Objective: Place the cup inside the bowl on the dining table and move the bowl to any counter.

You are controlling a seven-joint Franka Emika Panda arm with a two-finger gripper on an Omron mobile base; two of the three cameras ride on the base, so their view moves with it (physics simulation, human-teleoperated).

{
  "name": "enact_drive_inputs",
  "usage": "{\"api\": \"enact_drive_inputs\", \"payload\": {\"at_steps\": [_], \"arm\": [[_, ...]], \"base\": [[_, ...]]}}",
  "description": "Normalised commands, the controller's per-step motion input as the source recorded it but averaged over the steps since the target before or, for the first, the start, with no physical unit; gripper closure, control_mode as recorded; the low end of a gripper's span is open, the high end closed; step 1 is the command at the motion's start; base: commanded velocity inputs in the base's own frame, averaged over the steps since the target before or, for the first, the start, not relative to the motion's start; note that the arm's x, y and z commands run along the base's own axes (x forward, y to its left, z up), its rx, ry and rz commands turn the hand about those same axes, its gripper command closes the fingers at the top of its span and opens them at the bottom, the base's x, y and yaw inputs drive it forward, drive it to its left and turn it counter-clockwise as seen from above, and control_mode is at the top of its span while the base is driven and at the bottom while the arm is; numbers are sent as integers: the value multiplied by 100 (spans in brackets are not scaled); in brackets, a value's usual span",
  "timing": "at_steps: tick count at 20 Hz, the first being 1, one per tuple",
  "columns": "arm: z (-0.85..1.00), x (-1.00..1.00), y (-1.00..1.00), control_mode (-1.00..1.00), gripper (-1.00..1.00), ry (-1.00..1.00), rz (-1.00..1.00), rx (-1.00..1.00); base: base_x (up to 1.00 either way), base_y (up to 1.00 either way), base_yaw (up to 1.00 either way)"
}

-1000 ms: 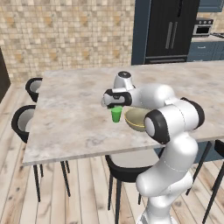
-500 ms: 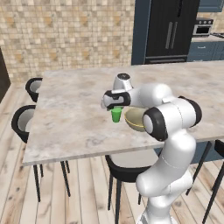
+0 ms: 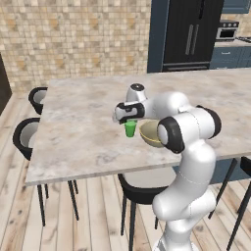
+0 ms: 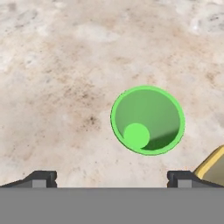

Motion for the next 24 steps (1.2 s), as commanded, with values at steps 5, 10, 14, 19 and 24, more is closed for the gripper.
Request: {"api": "enact_drive_inputs", "payload": {"at_steps": [5,10,14,19,24], "arm": [[-1,24,0,-100,-100,0,1,0],[-8,18,0,-100,-100,0,0,0],[-11,14,0,-100,-100,0,0,0],[-14,0,2,-100,-100,0,0,0],[-20,2,3,-100,-100,0,0,0]], "base": [[0,0,0],[0,0,0],[0,0,0],[0,0,0],[0,0,0]]}}
